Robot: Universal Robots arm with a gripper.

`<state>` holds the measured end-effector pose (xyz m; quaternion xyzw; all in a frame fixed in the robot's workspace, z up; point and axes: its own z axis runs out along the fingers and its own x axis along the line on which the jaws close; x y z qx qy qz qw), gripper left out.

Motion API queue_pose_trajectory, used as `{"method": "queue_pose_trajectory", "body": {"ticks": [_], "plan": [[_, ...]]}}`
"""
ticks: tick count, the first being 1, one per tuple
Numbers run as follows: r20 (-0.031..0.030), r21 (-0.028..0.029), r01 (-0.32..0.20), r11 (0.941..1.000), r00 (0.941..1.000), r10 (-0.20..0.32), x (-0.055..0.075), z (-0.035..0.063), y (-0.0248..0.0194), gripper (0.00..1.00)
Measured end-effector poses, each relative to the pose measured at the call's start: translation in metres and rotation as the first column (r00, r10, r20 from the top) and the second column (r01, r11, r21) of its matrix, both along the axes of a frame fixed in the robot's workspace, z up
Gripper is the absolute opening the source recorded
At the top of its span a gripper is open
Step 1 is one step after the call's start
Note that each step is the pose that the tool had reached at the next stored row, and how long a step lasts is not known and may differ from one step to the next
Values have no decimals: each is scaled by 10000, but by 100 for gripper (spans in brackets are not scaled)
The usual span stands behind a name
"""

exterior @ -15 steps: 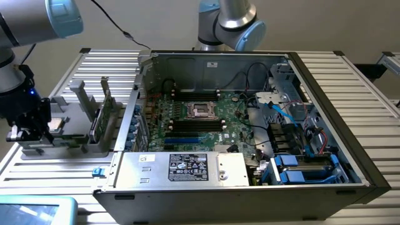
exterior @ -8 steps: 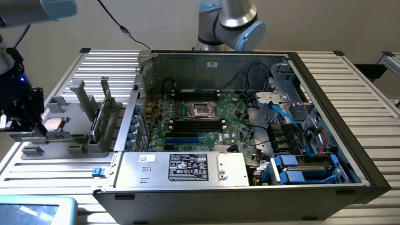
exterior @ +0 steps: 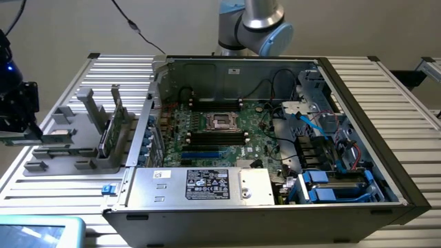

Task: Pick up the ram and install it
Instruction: 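Pick up the ram and move it above insertion slot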

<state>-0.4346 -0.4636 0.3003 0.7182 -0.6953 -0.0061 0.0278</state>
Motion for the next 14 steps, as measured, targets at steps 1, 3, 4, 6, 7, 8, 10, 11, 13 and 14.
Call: {"method": "queue_pose_trajectory", "body": {"ticks": [1, 3, 4, 6, 7, 8, 10, 11, 13, 14], "plan": [[1, 1, 1, 10000, 10000, -1, 0, 42, 0, 11], [1, 1, 0, 10000, 10000, 0, 0, 134, 0, 11], [2, 1, 1, 10000, 10000, -1, 0, 179, 0, 11], [1, 1, 0, 10000, 10000, 0, 0, 273, 0, 11], [1, 0, -1, 10000, 10000, 1, 1, 316, 0, 11], [0, 1, 0, 10000, 10000, 0, 1, 362, 0, 11], [-3, 0, -1, 10000, 10000, 1, 3, 452, 0, 11], [-6, 1, 0, 10000, 10000, 0, 4, 498, 0, 11], [-12, 1, 1, 10000, 10000, -1, 5, 590, 0, 11], [-18, 1, 0, 10000, 10000, 0, 5, 637, 0, 11]]}}
